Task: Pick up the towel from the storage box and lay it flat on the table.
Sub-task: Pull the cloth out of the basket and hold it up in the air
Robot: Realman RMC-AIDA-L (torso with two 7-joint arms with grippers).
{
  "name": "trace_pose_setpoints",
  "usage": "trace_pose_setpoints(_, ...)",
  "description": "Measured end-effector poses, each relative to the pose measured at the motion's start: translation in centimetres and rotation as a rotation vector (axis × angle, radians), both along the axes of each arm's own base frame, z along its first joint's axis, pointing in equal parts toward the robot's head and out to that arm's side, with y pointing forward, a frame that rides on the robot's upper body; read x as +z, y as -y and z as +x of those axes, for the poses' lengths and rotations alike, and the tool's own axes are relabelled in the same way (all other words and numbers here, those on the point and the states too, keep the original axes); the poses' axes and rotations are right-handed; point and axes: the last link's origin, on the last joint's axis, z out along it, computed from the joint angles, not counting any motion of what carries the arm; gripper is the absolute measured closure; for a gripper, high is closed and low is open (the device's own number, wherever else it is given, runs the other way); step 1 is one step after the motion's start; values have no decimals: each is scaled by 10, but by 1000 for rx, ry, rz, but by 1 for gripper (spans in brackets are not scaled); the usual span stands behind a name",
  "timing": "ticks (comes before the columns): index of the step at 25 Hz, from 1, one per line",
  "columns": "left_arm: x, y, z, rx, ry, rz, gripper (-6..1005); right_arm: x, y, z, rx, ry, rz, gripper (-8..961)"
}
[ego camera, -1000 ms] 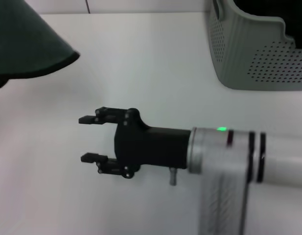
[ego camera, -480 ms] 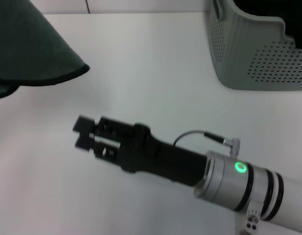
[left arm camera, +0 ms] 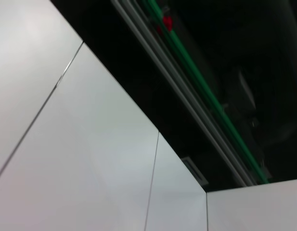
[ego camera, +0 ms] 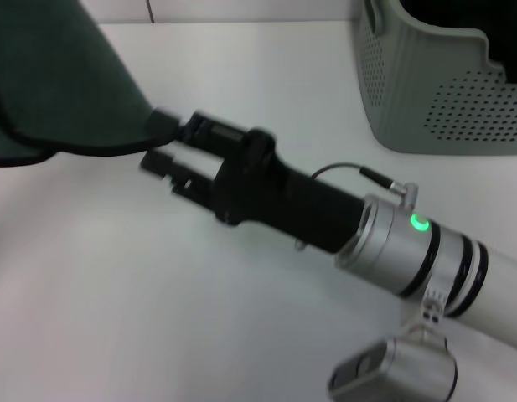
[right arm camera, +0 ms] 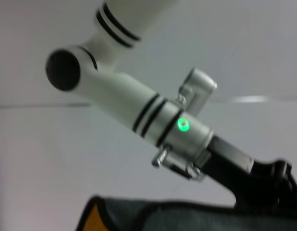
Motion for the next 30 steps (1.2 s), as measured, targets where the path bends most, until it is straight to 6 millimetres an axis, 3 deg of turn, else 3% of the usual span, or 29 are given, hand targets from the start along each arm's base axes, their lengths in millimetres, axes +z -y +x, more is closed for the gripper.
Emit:
trace_pose_setpoints(5, -9, -9, 7, -12, 7, -31, 992, 4, -16, 0, -55, -23, -18, 462)
trace_pose_setpoints(16, -10, -15, 14, -36, 14, -34, 992, -1, -26, 2, -78, 11, -104, 461)
trace_pose_setpoints(30, -12, -22, 27, -78, 56, -52, 992, -5, -36, 5, -71, 79, -75, 458)
